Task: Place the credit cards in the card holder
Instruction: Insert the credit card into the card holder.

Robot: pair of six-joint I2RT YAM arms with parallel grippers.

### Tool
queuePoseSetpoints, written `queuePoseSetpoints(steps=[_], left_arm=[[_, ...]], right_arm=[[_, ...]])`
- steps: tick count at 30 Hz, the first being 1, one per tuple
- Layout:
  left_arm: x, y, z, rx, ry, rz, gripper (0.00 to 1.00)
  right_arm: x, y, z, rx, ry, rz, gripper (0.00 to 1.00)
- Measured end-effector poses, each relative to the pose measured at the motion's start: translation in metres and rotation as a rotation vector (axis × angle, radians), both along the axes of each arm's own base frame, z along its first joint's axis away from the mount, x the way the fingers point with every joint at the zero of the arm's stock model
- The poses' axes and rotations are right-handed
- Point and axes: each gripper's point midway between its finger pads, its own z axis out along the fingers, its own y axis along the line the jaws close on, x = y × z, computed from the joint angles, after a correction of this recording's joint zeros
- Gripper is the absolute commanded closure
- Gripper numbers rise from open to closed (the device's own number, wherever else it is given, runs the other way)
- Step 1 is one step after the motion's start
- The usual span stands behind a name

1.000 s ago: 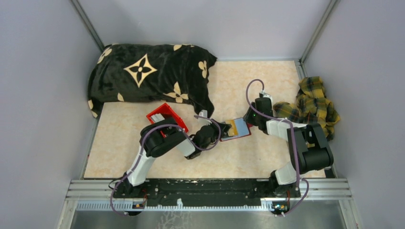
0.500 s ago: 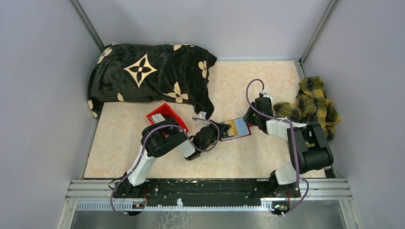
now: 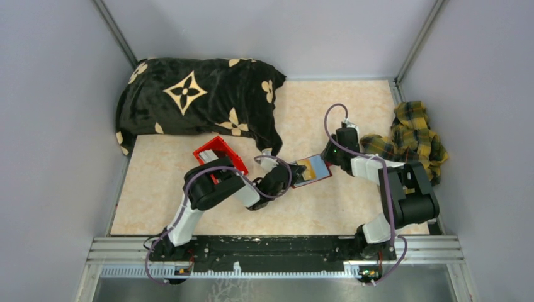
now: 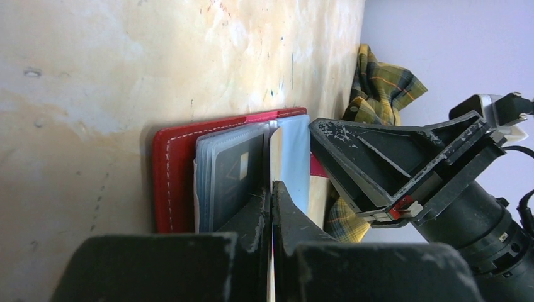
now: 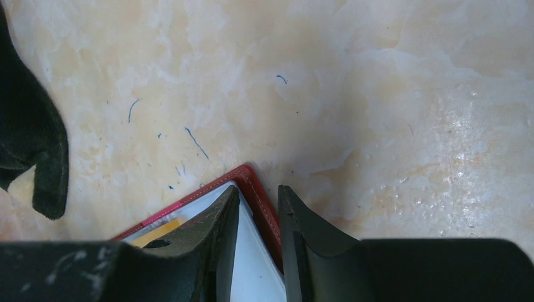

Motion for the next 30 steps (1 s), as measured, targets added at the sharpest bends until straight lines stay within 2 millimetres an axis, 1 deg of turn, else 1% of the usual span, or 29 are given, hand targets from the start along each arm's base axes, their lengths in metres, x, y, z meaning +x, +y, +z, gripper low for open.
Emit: queuePoseSetpoints(steps=[11,17,25,27,30], left_arm=[[-0.001,0.003,-0.003,0.056,0.050,0.014,1.00],[0.000,0.002,-0.001,0.075,0.016,0.012,1.00],[0.005,0.002,0.001,0.126,-0.039,0.019,0.99],[0.007,0.002,0.000,0.135,-0.048,0.020,0.96],[0.009,0.000,0.001,0.148,-0.061,0.020,0.88]], right_arm=[[-0.004,0.001,0.000,-0.004,0.011,0.022,0.70],[-0.008,0.003,-0.001,-0.005,0.019,0.030,0.70],[-0.008,0.004,-0.001,-0.018,0.014,0.028,0.70],[-0.008,0.004,-0.001,-0.021,0.014,0.028,0.70],[-0.008,0.004,-0.001,-0.027,0.013,0.026,0.70]])
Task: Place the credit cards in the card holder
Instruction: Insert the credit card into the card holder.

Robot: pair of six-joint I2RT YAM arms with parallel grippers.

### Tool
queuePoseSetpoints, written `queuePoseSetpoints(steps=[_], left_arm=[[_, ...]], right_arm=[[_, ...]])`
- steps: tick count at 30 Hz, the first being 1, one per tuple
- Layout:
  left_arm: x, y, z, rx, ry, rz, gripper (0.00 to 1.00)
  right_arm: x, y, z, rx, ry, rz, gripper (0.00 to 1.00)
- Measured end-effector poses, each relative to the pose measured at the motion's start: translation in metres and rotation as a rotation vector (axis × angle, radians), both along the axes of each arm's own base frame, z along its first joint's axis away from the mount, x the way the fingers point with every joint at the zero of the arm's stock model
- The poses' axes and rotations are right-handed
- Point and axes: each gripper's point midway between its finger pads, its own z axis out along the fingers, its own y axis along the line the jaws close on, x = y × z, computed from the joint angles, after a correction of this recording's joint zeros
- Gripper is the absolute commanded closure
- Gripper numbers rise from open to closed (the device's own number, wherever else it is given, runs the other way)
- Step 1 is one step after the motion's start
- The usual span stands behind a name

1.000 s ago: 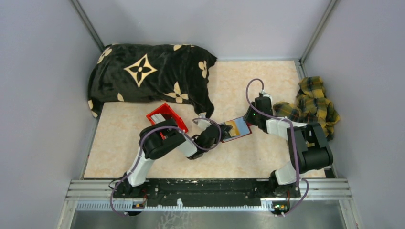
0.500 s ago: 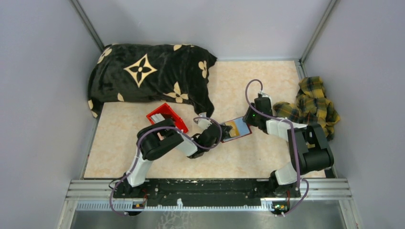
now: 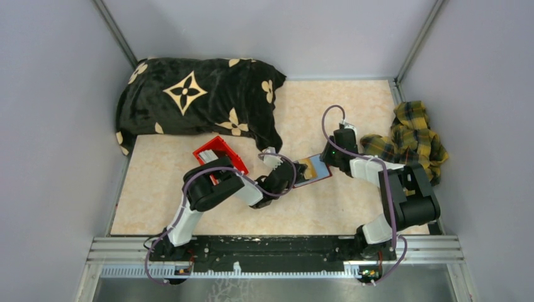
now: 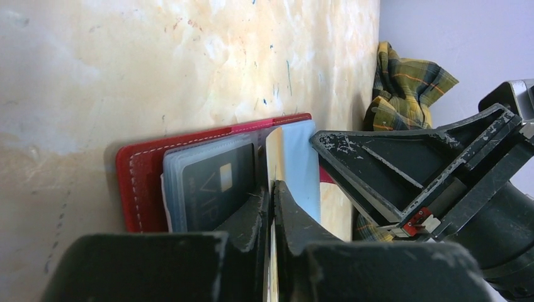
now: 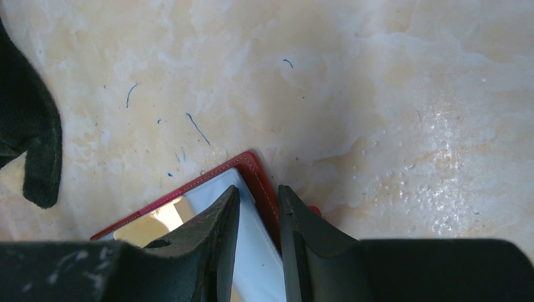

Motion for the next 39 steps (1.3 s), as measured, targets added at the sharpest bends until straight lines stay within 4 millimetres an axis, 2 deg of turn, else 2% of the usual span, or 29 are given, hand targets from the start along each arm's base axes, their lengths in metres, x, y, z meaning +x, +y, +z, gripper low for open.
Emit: queuePoseSetpoints(steps=[10,15,24,29,31,32,33,39], left_arm=[[0.000,-0.010,0.003,0.080,-0.015,-0.050,0.59],[-0.003,-0.012,0.006,0.155,-0.003,-0.090,0.49],[-0.011,-0.013,0.007,0.296,0.017,-0.176,0.41],[-0.020,-0.002,0.008,0.355,0.041,-0.201,0.36],[-0.022,0.003,0.009,0.374,0.044,-0.208,0.33],[-0.023,0.004,0.009,0.382,0.045,-0.212,0.27],[-0.024,0.004,0.009,0.390,0.043,-0.219,0.25],[-0.024,0.000,0.012,0.408,0.037,-0.244,0.24]], right_arm=[[0.000,0.001,0.000,-0.007,-0.001,0.000,0.70],[-0.002,0.001,0.000,-0.006,0.005,0.003,0.70],[-0.004,0.004,0.000,-0.003,0.015,0.014,0.70],[-0.005,0.006,0.000,0.004,0.021,0.021,0.70],[-0.006,0.006,0.000,0.007,0.022,0.024,0.70],[-0.006,0.006,0.000,0.007,0.022,0.024,0.70],[-0.006,0.007,0.000,0.008,0.022,0.025,0.70],[-0.010,0.013,0.000,0.018,0.031,0.051,0.71]])
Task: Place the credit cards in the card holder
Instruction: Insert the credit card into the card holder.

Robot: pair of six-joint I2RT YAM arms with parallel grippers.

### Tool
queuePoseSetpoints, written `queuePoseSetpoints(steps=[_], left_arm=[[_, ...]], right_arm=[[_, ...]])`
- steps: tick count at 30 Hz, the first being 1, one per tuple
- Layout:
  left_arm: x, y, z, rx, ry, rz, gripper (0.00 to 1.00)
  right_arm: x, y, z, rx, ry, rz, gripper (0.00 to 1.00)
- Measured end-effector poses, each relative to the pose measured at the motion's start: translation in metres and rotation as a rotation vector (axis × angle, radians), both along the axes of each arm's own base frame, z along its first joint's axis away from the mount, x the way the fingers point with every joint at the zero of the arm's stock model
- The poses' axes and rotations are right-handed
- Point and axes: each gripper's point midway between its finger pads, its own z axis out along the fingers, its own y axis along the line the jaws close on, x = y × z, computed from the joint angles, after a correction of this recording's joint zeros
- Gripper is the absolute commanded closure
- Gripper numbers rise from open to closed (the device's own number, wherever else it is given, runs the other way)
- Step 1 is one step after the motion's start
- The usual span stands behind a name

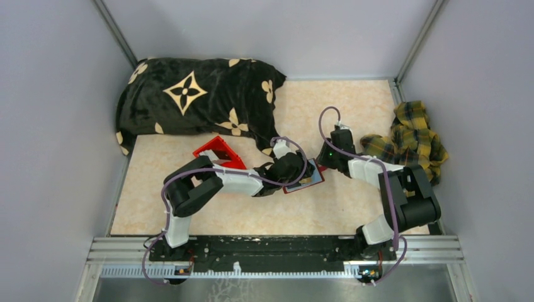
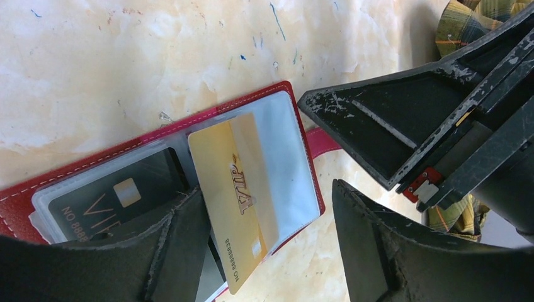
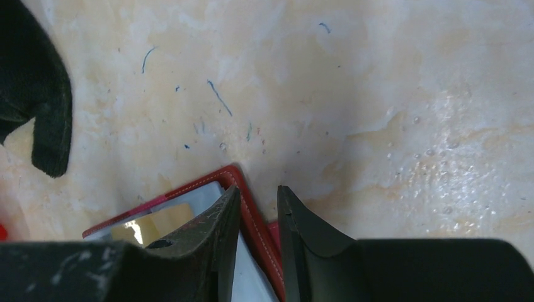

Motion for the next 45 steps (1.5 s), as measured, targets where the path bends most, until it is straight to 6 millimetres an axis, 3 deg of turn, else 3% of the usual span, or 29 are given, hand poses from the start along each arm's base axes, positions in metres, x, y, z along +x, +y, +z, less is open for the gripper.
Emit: queuePoseSetpoints(steps=[10,23,24,26,27,39,45], left_arm=[[-0.001,0.001,-0.001,0.003,0.004,-0.005,0.23],[-0.016,0.021,0.000,0.080,0.034,-0.027,0.22],[-0.016,0.021,-0.001,0.089,0.036,-0.030,0.20],[-0.017,0.021,-0.001,0.103,0.038,-0.038,0.02],[-0.018,0.020,0.000,0.105,0.038,-0.044,0.01],[-0.025,0.025,0.003,0.143,0.048,-0.071,0.00],[-0.034,0.039,0.006,0.102,0.052,-0.057,0.00]], right_arm=[[-0.009,0.009,-0.001,0.004,0.018,0.034,0.71],[-0.011,0.010,-0.001,0.010,0.016,0.040,0.73],[-0.012,0.010,-0.001,0.010,0.016,0.041,0.73],[-0.012,0.012,-0.001,0.011,0.016,0.045,0.75],[-0.012,0.012,-0.001,0.012,0.017,0.048,0.75],[-0.021,0.028,-0.001,0.025,0.027,0.100,0.76],[-0.025,0.032,-0.001,0.029,0.038,0.118,0.77]])
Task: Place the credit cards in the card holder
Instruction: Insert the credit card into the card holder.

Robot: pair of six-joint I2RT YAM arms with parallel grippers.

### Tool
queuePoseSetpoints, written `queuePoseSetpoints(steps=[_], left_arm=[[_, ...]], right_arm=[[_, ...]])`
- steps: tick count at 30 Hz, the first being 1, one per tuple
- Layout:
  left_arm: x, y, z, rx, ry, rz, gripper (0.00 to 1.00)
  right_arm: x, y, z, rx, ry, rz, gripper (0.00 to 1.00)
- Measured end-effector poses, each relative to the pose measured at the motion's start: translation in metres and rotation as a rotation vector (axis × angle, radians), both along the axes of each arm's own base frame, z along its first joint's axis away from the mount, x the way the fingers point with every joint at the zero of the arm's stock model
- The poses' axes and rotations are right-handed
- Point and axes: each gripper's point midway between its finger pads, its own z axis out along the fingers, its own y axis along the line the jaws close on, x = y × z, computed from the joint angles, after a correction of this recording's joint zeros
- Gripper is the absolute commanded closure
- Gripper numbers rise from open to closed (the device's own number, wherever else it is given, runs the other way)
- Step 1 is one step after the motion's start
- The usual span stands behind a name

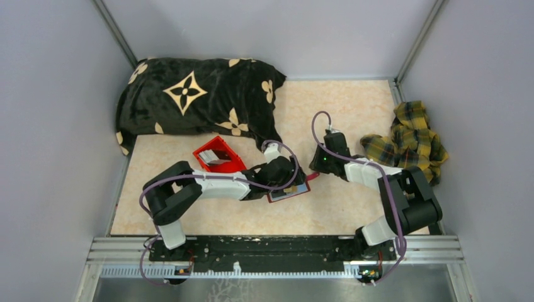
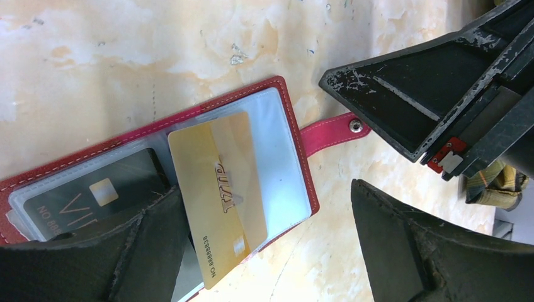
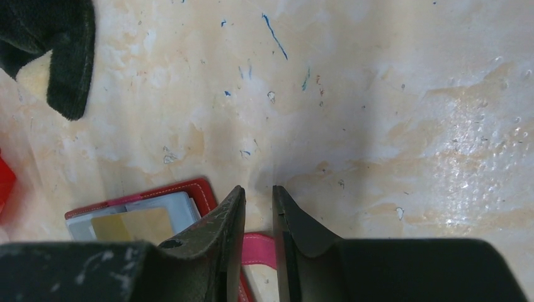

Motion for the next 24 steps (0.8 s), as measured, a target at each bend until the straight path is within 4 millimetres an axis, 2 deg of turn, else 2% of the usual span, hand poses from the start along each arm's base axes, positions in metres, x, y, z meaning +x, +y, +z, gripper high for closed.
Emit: queuePoseSetpoints(steps=[6,15,24], left_arm=[[-0.005,0.001,0.002,-0.044,0.023,0.004,0.00],[-0.007,0.004,0.003,-0.115,0.039,0.039,0.00],[-0.006,0.003,0.004,-0.157,0.044,0.062,0.00]], right_arm=[[-0.003,0.003,0.000,0.003,0.008,0.012,0.79],[-0.027,0.017,0.001,-0.014,0.047,0.080,0.80],[-0.035,0.016,0.015,-0.036,0.026,0.087,0.80]])
